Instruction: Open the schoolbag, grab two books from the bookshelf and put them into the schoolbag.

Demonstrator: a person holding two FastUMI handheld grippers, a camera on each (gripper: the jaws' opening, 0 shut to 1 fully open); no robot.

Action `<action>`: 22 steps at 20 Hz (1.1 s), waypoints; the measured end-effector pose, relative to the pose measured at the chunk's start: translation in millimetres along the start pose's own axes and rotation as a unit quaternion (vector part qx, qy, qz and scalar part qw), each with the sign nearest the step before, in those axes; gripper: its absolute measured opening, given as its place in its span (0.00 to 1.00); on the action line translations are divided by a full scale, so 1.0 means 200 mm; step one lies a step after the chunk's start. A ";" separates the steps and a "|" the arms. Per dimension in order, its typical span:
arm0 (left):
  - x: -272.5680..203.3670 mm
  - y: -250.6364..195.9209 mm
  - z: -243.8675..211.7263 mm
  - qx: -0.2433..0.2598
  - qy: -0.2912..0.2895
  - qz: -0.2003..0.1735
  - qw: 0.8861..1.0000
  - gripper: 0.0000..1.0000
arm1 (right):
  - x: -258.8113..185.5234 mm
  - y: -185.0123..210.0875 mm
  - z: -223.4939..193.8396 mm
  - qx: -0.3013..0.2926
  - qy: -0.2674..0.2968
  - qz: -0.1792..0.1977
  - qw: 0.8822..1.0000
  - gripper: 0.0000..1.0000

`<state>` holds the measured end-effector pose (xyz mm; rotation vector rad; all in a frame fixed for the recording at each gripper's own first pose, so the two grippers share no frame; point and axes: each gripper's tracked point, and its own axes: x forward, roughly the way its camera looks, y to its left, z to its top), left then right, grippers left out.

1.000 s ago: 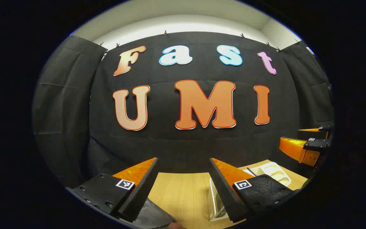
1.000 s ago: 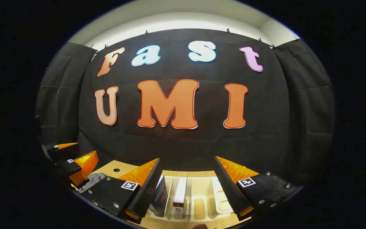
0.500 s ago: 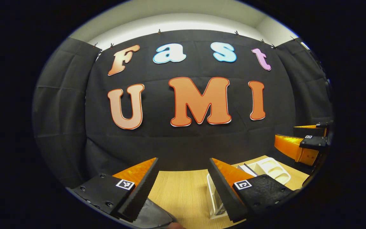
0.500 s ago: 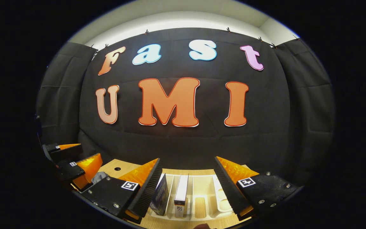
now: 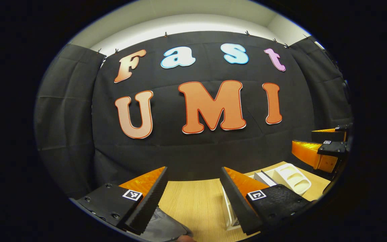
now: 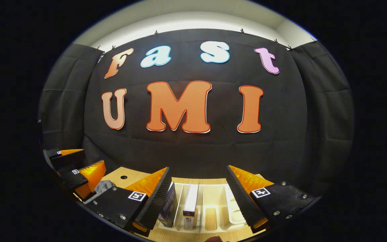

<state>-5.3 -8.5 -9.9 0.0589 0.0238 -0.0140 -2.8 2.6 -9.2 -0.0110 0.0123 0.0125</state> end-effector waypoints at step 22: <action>-0.20 0.20 -0.68 0.200 0.099 0.080 0.971 0.97 | 0.09 -0.20 -0.06 -0.044 0.000 0.001 0.999 0.97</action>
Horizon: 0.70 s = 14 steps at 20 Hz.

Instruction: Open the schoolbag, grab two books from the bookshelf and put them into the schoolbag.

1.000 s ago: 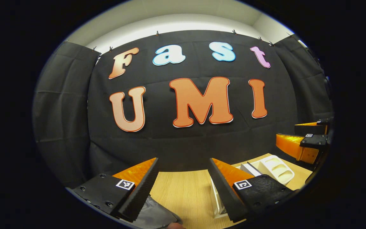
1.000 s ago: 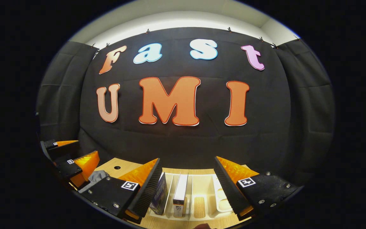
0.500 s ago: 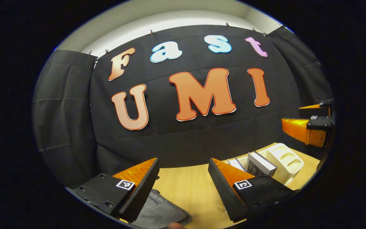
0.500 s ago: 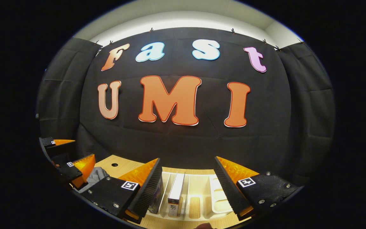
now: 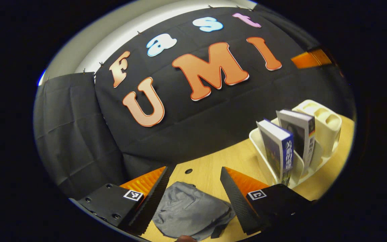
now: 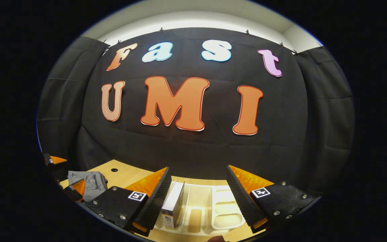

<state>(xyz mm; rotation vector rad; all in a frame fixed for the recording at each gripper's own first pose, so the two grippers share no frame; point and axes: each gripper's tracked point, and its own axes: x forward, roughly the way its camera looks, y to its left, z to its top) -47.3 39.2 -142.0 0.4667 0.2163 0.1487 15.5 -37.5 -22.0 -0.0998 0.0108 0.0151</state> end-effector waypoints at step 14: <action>-0.07 -0.04 -0.65 0.199 0.095 0.015 0.975 0.96 | 0.12 0.00 -0.08 -0.002 0.009 0.067 0.998 0.97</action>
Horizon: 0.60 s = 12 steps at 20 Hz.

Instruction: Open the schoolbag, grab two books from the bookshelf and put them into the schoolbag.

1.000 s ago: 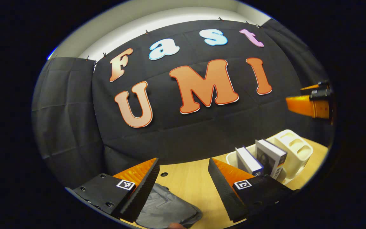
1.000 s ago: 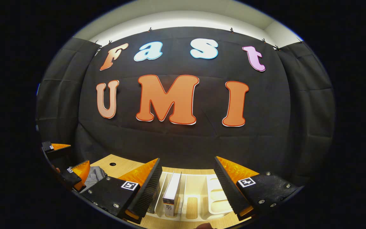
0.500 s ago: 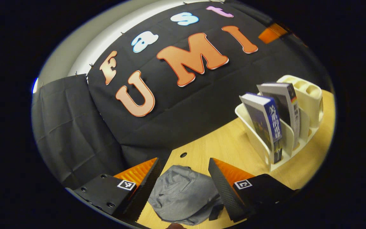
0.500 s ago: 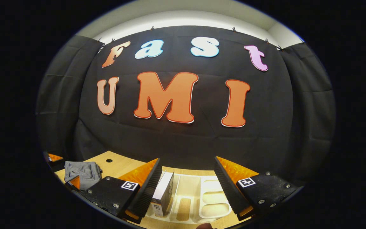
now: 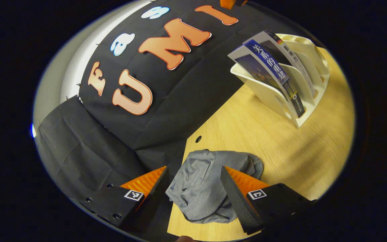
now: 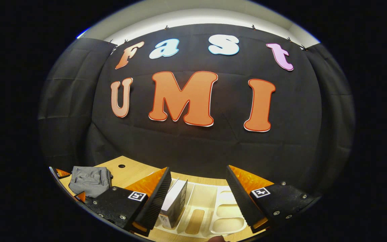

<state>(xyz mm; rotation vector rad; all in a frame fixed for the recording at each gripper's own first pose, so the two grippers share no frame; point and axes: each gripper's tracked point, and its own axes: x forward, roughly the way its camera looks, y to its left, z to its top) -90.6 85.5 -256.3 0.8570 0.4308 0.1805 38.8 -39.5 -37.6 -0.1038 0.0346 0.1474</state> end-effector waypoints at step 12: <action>0.03 -0.17 -0.23 0.112 0.055 -0.020 0.992 0.94 | 0.01 -0.07 -0.01 0.003 -0.005 0.021 1.000 0.97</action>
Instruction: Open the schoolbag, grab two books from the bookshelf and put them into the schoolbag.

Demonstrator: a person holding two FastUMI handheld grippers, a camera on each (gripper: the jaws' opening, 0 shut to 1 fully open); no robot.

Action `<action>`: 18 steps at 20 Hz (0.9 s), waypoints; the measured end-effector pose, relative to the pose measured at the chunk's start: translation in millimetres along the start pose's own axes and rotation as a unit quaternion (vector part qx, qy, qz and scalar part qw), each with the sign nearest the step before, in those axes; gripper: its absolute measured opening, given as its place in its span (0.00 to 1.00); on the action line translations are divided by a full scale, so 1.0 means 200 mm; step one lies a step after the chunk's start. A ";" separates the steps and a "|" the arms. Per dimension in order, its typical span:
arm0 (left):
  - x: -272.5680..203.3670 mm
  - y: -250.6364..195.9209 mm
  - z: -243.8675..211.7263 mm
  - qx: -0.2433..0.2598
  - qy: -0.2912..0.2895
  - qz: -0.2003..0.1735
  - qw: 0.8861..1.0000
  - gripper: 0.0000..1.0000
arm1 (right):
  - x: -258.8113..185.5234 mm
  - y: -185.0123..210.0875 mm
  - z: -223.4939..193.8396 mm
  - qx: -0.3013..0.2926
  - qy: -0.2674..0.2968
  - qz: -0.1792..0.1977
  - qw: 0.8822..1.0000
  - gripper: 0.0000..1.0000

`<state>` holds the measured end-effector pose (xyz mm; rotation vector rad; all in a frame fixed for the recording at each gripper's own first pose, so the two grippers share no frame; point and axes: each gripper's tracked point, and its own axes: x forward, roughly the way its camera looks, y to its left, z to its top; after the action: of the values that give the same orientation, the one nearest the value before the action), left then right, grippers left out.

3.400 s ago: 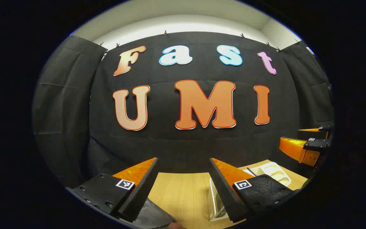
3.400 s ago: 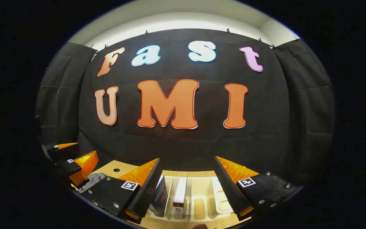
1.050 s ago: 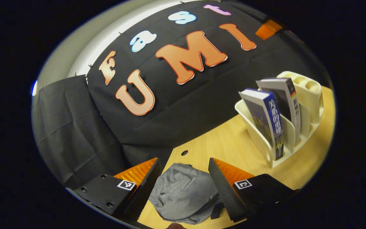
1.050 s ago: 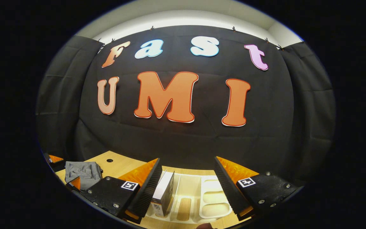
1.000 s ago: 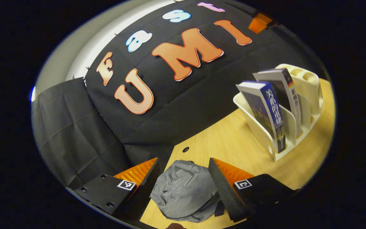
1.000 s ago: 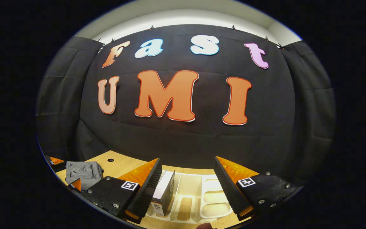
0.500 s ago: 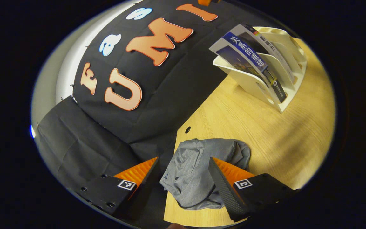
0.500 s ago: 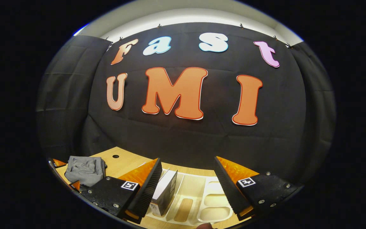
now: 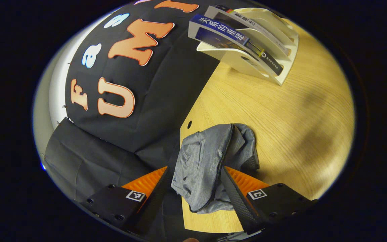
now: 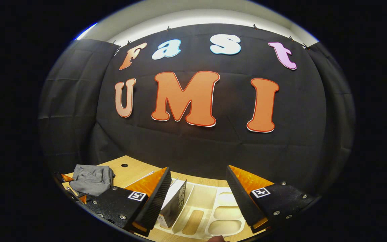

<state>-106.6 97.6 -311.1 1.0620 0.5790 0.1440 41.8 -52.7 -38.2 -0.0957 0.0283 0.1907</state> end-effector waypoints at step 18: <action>0.35 0.28 -0.12 0.006 0.047 0.021 0.999 0.44 | -0.03 -0.07 0.03 0.009 -0.009 -0.033 0.999 0.97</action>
<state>-51.1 171.6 -298.4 1.0841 0.6428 0.2283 39.8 -67.7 -30.9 -0.0764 0.0082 0.1254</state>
